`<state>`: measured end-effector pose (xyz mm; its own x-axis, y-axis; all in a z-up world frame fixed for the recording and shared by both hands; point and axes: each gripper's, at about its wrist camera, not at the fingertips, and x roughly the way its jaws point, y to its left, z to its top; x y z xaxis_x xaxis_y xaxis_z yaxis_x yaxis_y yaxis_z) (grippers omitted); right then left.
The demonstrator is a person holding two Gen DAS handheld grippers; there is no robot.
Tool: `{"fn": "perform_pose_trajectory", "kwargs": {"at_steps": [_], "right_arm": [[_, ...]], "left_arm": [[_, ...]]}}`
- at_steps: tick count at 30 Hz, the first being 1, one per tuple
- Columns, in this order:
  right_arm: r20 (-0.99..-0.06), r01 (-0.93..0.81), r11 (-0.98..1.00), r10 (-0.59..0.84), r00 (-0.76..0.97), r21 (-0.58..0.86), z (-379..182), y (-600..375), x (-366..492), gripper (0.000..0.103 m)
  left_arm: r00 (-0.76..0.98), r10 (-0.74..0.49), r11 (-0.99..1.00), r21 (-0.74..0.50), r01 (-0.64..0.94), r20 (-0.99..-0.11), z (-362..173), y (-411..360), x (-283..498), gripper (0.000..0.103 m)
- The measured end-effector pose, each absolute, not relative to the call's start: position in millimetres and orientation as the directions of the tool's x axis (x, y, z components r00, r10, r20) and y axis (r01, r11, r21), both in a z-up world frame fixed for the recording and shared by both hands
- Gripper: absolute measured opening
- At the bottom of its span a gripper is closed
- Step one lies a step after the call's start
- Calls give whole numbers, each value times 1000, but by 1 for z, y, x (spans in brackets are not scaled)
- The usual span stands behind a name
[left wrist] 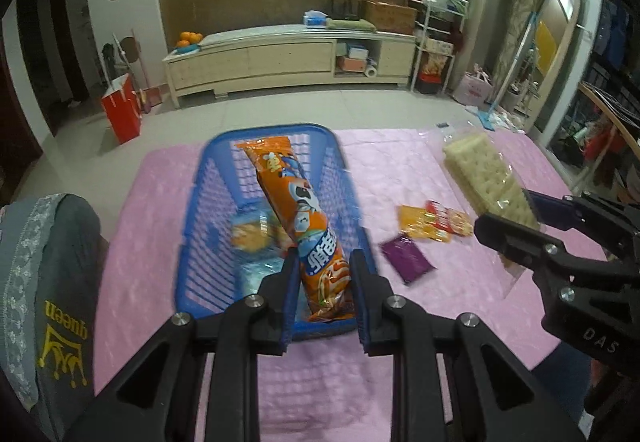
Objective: Organize snacks
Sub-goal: 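Carry both items over the basket and open the right tool to drop the crackers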
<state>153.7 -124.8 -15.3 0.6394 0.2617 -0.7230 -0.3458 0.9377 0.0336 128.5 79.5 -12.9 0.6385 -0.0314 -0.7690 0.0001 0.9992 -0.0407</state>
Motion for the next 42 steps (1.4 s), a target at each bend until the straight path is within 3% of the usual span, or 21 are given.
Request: {"fn": "perform_pose_trajectory", "kwargs": {"at_steps": [13, 36, 37, 39, 40, 42], "right_arm": [[-790, -439, 898, 289, 540, 27, -41, -66, 209, 47], [-840, -511, 859, 280, 464, 4, -80, -18, 288, 47], [-840, -523, 852, 291, 459, 10, -83, -13, 293, 49], [-839, -543, 838, 255, 481, -57, -90, -2, 299, 75], [-830, -549, 831, 241, 503, -91, -91, 2, 299, 99], [-806, -548, 827, 234, 543, -129, -89, 3, 295, 103]], "left_arm": [[636, 20, 996, -39, -79, -772, -22, 148, 161, 22], [631, 28, 995, -37, -90, -775, -37, 178, 205, 22], [632, 32, 995, -38, -97, -775, -36, 180, 206, 22], [632, 43, 993, -38, -113, -774, -36, 185, 205, 22], [630, 48, 992, -37, -121, -775, -36, 185, 203, 22], [625, 56, 990, -37, -135, -779, -37, 188, 200, 22]]}}
